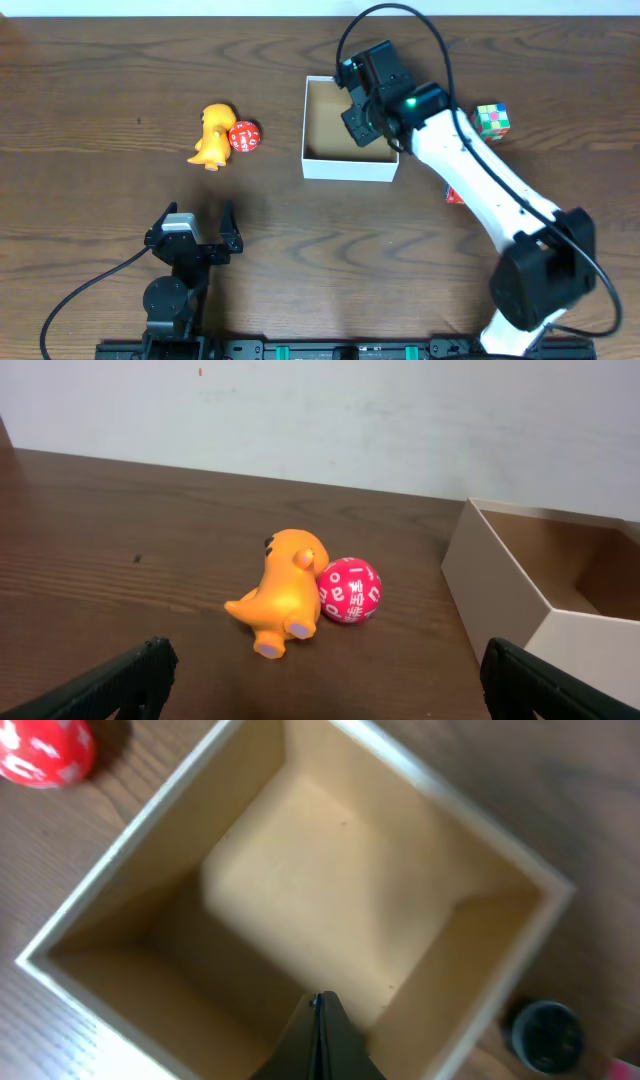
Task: Pack container
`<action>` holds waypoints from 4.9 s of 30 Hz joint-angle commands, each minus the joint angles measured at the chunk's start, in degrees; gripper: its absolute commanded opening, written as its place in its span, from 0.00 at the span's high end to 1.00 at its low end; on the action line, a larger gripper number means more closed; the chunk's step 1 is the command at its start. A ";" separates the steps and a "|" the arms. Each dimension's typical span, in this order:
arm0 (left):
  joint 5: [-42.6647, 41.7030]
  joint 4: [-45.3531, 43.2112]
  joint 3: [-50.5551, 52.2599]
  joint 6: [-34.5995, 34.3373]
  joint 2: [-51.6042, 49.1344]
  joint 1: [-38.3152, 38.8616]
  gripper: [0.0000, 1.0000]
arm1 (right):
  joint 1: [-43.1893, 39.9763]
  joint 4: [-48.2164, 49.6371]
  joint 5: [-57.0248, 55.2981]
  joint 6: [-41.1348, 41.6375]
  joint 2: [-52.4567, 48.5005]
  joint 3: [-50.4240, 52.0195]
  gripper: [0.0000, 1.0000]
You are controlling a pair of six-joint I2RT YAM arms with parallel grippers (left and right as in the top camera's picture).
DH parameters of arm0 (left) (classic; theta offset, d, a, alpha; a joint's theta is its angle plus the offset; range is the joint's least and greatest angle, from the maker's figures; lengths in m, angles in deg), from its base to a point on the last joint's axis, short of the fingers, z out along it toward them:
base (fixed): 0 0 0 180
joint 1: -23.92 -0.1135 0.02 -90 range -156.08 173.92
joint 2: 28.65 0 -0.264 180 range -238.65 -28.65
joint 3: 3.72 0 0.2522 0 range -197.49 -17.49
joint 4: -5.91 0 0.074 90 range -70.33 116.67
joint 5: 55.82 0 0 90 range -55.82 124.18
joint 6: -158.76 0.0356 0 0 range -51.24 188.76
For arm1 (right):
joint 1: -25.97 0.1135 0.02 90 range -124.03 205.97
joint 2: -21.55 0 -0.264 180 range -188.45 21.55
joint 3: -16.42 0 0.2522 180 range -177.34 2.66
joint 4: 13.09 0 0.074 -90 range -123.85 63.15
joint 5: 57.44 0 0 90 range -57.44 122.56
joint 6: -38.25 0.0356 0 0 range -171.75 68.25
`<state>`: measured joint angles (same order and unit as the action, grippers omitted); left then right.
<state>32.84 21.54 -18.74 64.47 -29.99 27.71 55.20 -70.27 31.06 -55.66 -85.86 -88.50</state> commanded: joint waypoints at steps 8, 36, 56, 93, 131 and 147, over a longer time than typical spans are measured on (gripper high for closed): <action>0.50 2.16 1.03 -0.07 -0.02 -0.31 0.02 | 2.12 -1.22 2.62 -0.90 -3.19 -0.85 0.99; 0.50 2.16 1.03 -0.07 -0.02 -0.31 0.02 | 3.41 -2.51 2.60 -0.90 -3.28 3.89 0.99; 0.50 2.16 1.03 -0.07 -0.02 -0.31 0.02 | 3.48 -7.30 7.85 -2.62 -3.17 3.89 0.99; 0.50 2.16 1.03 -0.07 -0.02 -0.31 0.02 | 3.28 -16.44 12.28 -12.57 -0.17 3.87 0.99; 0.50 2.16 1.03 -0.07 -0.02 -0.31 0.02 | -10.21 -9.70 -11.37 25.03 6.64 3.87 0.99; 0.50 2.16 1.03 -0.07 -0.02 -0.31 0.02 | -11.69 -5.60 -13.42 37.90 2.89 3.91 0.99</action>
<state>32.84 21.54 -18.76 64.47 -29.99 27.71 44.34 -76.08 18.82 -22.61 -80.57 -84.80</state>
